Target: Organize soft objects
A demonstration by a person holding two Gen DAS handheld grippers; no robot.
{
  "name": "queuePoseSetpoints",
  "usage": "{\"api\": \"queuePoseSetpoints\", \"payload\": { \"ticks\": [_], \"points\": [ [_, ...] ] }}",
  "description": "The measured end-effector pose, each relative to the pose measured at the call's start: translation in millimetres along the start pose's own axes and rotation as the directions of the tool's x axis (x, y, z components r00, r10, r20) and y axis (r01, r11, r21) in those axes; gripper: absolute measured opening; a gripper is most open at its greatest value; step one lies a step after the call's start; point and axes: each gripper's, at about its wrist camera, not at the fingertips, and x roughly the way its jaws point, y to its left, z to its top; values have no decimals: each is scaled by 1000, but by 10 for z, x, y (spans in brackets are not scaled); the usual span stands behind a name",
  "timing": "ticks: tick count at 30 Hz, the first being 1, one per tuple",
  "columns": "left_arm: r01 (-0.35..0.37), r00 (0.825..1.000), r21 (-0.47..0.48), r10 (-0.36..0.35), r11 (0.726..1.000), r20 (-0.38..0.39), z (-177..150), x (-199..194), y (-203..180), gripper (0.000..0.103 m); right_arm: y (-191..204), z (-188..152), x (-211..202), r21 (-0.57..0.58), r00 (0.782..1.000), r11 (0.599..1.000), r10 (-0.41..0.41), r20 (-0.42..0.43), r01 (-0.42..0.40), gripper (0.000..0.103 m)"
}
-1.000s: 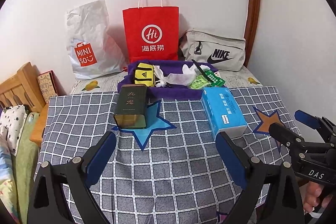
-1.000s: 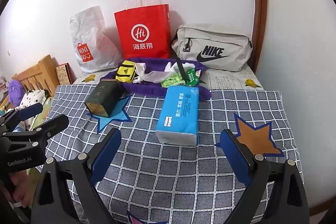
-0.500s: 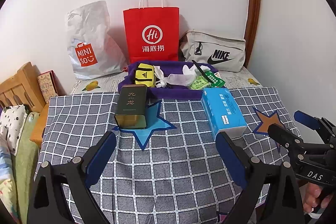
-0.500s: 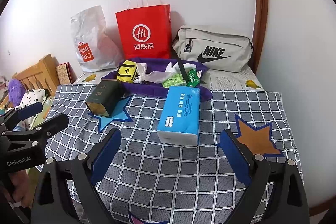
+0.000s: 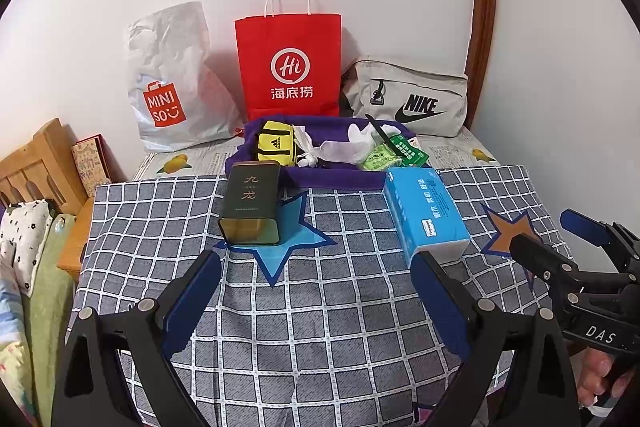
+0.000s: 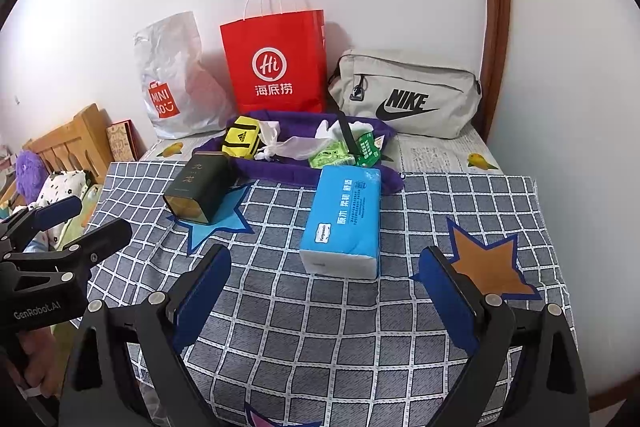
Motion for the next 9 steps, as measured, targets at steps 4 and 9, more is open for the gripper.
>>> {"api": "queuePoseSetpoints", "payload": {
  "ticks": [4, 9],
  "points": [
    [0, 1000, 0, 0, 1000, 0, 2, -2, 3, 96, 1, 8, 2, -2, 1000, 1000, 0, 1, 0, 94],
    [2, 1000, -3, -2, 1000, 4, 2, 4, 11, 96, 13, 12, 4, -5, 1000, 1000, 1, -2, -1, 94]
  ]
}}
